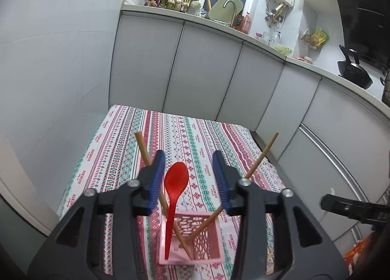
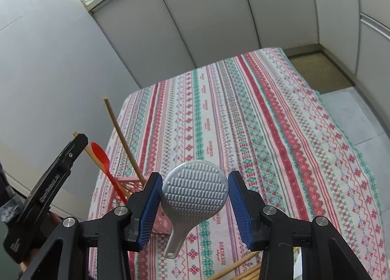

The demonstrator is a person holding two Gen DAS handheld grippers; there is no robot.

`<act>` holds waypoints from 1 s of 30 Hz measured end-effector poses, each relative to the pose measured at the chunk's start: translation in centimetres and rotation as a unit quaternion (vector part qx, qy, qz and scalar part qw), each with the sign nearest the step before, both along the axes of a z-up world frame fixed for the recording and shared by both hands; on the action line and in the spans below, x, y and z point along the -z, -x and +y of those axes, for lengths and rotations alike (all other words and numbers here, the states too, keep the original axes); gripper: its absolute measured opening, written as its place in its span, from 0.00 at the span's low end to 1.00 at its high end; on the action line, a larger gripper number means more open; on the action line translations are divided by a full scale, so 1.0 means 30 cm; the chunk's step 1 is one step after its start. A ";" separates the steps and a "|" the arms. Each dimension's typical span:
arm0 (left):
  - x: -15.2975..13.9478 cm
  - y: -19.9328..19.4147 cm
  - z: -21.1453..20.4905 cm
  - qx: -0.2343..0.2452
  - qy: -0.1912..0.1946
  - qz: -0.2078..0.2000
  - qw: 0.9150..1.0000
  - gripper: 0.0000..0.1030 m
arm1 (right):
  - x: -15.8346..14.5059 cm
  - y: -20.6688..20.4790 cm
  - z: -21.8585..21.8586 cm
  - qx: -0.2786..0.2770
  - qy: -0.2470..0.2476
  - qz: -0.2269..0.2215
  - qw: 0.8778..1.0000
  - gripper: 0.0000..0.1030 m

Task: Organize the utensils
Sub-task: 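Open the left tool to drop the red spoon while the right tool lowers the paddle into the holder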

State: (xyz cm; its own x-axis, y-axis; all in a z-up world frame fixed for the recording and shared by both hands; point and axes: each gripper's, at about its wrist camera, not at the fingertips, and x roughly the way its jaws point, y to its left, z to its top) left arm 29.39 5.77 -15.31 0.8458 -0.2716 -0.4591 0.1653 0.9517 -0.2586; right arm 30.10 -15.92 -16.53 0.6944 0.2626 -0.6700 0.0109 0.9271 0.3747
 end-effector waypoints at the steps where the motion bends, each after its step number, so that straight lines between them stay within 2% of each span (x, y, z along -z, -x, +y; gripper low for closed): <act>1: -0.010 0.008 0.007 -0.003 -0.004 0.004 1.000 0.47 | -0.002 -0.003 0.007 -0.001 0.001 -0.004 1.000 0.48; 5: -0.044 0.037 0.055 -0.021 -0.016 0.050 0.998 0.53 | -0.012 -0.022 0.057 -0.007 0.007 -0.023 1.000 0.48; 9: -0.048 0.066 0.115 -0.050 -0.034 0.109 0.992 0.63 | -0.028 -0.039 0.113 -0.015 0.018 -0.046 0.999 0.48; 12: -0.023 0.072 0.141 -0.052 -0.065 0.155 0.984 0.68 | -0.039 -0.056 0.171 -0.025 0.032 -0.061 0.997 0.48; 15: 0.020 0.068 0.147 -0.045 -0.116 0.196 0.973 0.72 | -0.039 -0.075 0.241 -0.037 0.051 -0.072 0.995 0.48; 18: 0.076 0.058 0.159 -0.046 -0.137 0.232 0.962 0.72 | -0.028 -0.097 0.317 -0.051 0.077 -0.082 0.992 0.48; 23: 0.147 0.043 0.193 -0.045 -0.136 0.271 0.952 0.73 | 0.022 -0.133 0.425 -0.071 0.136 -0.081 0.985 0.48; 30: 0.169 0.036 0.204 -0.038 -0.135 0.285 0.948 0.73 | 0.097 -0.173 0.488 -0.084 0.160 -0.066 0.981 0.48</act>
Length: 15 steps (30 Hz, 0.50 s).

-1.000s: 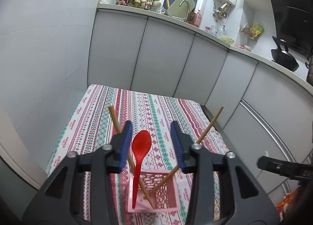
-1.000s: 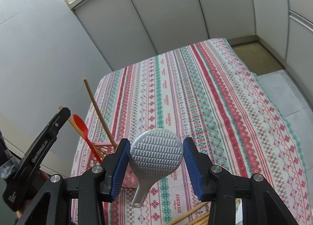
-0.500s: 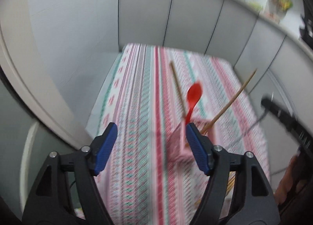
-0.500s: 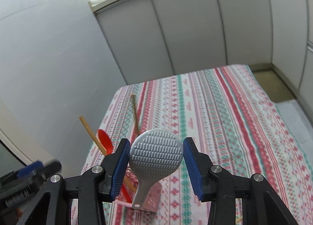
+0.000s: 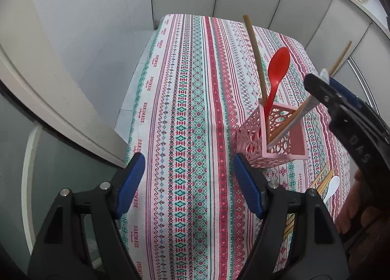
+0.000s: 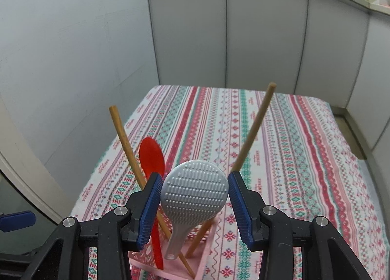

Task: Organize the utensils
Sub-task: 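Open the left tool to drop the red spoon while the right tool lowers the paddle into the holder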

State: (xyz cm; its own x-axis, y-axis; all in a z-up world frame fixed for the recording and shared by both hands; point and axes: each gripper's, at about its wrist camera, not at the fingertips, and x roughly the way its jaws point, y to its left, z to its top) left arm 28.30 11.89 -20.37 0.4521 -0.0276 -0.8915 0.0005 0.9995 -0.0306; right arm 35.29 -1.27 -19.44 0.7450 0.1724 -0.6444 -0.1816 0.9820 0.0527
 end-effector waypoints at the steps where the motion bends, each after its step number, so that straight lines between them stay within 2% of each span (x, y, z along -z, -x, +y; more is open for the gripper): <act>1: 0.001 0.000 -0.002 0.001 0.000 0.001 1.000 0.73 | 0.007 -0.004 0.002 0.000 0.001 0.002 1.000 0.48; 7: 0.013 -0.006 -0.010 0.008 -0.003 0.008 1.000 0.73 | 0.030 -0.022 0.005 -0.008 -0.015 0.021 1.000 0.48; 15: 0.014 0.002 -0.040 0.020 -0.007 0.011 1.000 0.73 | -0.031 0.028 -0.040 -0.013 -0.026 0.013 0.999 0.53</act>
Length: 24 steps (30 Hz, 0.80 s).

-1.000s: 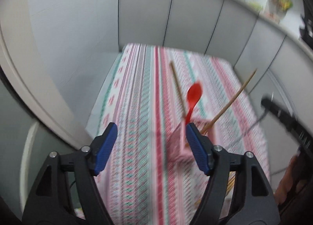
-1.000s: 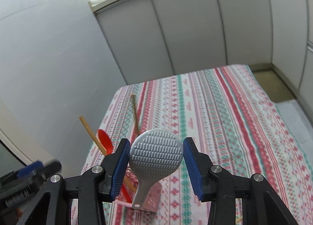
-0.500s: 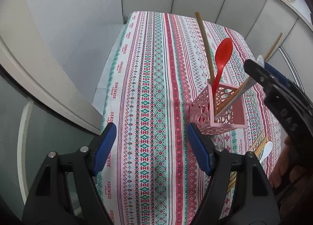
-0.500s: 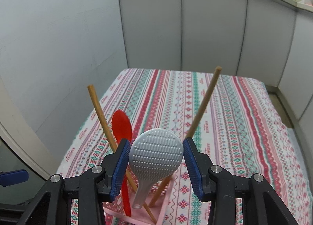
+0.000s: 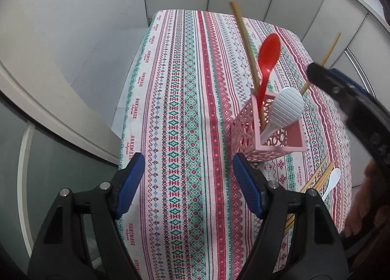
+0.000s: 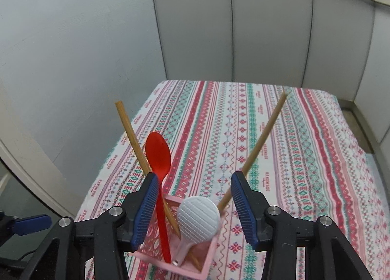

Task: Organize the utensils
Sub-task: 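Move both tools back down to the chopstick pile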

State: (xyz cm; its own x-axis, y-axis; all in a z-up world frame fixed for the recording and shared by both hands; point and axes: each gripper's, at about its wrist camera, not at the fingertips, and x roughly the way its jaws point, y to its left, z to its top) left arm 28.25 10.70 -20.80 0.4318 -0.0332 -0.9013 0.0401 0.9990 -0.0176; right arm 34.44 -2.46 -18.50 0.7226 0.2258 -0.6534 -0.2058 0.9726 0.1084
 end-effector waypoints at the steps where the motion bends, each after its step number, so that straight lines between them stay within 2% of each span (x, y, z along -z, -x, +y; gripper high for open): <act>1: -0.002 0.004 -0.005 0.002 0.000 -0.001 1.000 0.73 | -0.012 0.014 -0.016 0.000 -0.004 0.001 1.000 0.53; 5: -0.012 0.022 -0.043 0.019 -0.005 -0.005 1.000 0.73 | -0.060 0.070 -0.081 0.006 -0.013 0.002 1.000 0.55; 7: -0.013 0.035 -0.067 0.031 -0.010 -0.005 0.999 0.73 | -0.076 0.100 -0.120 0.011 -0.011 0.006 1.000 0.60; 11: 0.000 0.064 -0.109 0.054 -0.018 -0.001 0.998 0.74 | -0.083 0.161 -0.211 0.029 0.000 0.028 0.999 0.64; 18: 0.045 0.112 -0.183 0.092 -0.030 0.014 0.995 0.78 | -0.022 0.228 -0.380 0.070 0.006 0.092 0.993 0.73; 24: 0.080 0.136 -0.260 0.119 -0.039 0.031 0.992 0.78 | 0.076 0.250 -0.498 0.101 0.010 0.165 0.981 0.76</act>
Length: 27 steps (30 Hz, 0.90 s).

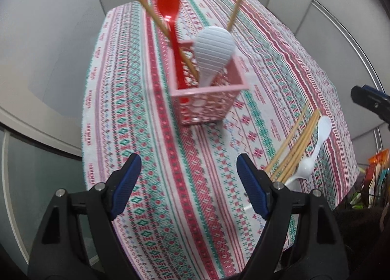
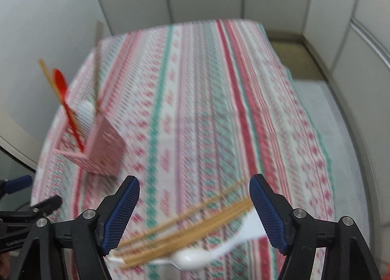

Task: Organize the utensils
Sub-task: 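Move both tools back down to the chopstick pile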

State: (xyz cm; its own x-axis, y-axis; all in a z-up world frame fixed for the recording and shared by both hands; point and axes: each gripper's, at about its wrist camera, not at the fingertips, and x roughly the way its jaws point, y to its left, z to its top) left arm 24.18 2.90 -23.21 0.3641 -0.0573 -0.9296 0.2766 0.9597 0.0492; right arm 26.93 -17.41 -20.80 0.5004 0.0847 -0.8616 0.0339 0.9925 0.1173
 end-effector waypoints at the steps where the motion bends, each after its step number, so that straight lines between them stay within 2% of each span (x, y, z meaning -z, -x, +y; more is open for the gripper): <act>1: 0.004 0.003 -0.013 0.005 -0.001 0.002 1.000 0.78 | 0.016 0.002 -0.018 0.004 -0.002 0.011 1.000 0.76; 14: 0.121 0.050 -0.276 0.086 -0.035 0.034 0.995 0.78 | 0.257 0.028 -0.247 0.077 -0.040 0.125 0.988 0.78; 21: 0.161 0.002 -0.416 0.117 -0.037 0.029 0.992 0.78 | 0.305 0.031 -0.325 0.087 -0.030 0.155 0.984 0.78; 23: 0.163 -0.016 -0.462 0.129 -0.023 0.023 0.991 0.71 | 0.304 0.033 -0.338 0.086 -0.024 0.156 0.984 0.78; 25: 0.168 -0.031 -0.513 0.149 -0.009 0.020 0.989 0.59 | 0.301 0.034 -0.349 0.084 -0.022 0.157 0.984 0.78; 27: 0.182 -0.051 -0.559 0.163 0.002 0.023 0.986 0.51 | 0.294 0.036 -0.367 0.085 -0.025 0.156 0.984 0.78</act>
